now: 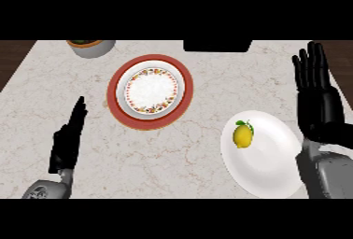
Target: Pick the lemon from the plate and place it in the plate
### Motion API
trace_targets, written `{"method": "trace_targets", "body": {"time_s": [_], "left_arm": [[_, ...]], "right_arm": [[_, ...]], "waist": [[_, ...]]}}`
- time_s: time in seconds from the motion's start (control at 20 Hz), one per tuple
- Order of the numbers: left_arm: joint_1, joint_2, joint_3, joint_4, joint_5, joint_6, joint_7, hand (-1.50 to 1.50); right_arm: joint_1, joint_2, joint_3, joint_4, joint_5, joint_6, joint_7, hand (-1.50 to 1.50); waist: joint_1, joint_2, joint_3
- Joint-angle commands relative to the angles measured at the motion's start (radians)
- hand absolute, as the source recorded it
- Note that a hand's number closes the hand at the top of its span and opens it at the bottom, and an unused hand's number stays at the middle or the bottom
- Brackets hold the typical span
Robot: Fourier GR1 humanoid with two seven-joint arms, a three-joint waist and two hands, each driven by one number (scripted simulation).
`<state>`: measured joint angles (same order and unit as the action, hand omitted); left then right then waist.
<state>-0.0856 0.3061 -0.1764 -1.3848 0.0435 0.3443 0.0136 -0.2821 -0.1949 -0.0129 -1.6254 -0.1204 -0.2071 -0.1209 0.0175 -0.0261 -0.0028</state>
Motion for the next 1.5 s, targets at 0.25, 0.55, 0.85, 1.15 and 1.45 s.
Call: {"method": "trace_targets", "body": {"time_s": [0.25,0.55,0.85,1.15,1.45], "left_arm": [[-0.149,0.040,-0.011,-0.048,-0.007,-0.090,0.006,0.00],[-0.159,0.008,-0.036,-0.059,0.028,-0.123,0.061,0.00],[-0.153,-0.004,-0.014,-0.022,0.011,-0.110,0.043,0.00],[-0.141,0.059,0.040,-0.055,0.045,-0.155,0.096,0.00],[-0.152,0.033,0.043,-0.016,0.055,-0.161,0.068,0.00]], "right_arm": [[-0.179,0.190,-0.053,0.216,0.188,-0.507,0.247,-1.50],[-0.055,0.183,0.111,0.463,0.556,-0.616,0.400,-1.50],[-0.133,0.193,0.289,0.634,0.873,-0.746,0.651,-1.50],[-0.125,0.194,0.322,0.458,1.257,-0.622,0.971,-1.50],[-0.230,0.194,0.287,0.373,1.246,-0.119,1.246,-1.50]], "waist": [[0.004,0.039,-0.001],[0.016,0.040,0.000],[-0.012,0.025,0.000],[-0.041,0.008,-0.002],[-0.051,0.010,-0.004]]}}
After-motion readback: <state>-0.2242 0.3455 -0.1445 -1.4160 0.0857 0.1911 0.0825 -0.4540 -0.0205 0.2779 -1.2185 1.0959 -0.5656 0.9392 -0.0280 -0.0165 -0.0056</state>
